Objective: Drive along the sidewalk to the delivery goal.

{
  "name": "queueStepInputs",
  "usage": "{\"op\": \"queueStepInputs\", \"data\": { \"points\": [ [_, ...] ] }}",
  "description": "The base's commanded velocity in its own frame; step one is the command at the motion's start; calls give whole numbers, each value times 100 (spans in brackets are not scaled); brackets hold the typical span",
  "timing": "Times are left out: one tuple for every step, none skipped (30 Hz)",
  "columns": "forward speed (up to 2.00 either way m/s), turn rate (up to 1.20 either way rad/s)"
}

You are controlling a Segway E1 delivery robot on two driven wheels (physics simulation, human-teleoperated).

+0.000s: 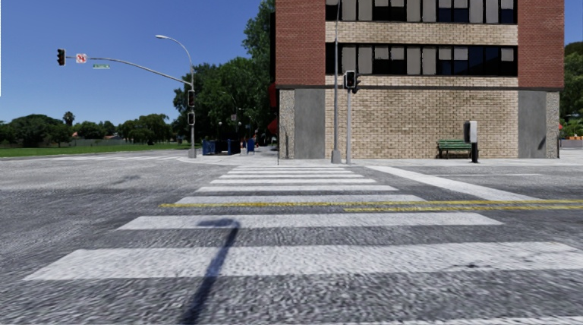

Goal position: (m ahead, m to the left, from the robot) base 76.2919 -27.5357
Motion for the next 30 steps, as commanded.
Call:
{"op": "queueStepInputs", "data": {
  "points": [
    [200,0],
    [200,0],
    [200,0],
    [200,0],
    [200,0],
    [200,0],
    [200,0],
    [200,0],
    [200,0],
    [200,0],
    [200,0],
    [200,0],
    [200,0],
    [200,0],
    [200,0],
    [200,0],
    [200,0],
    [200,0],
    [200,0],
    [200,0],
    [200,0],
    [200,0],
    [200,0],
    [200,0],
    [200,0],
    [200,0],
    [200,0],
    [200,0],
    [200,0],
    [200,0]
  ]
}}
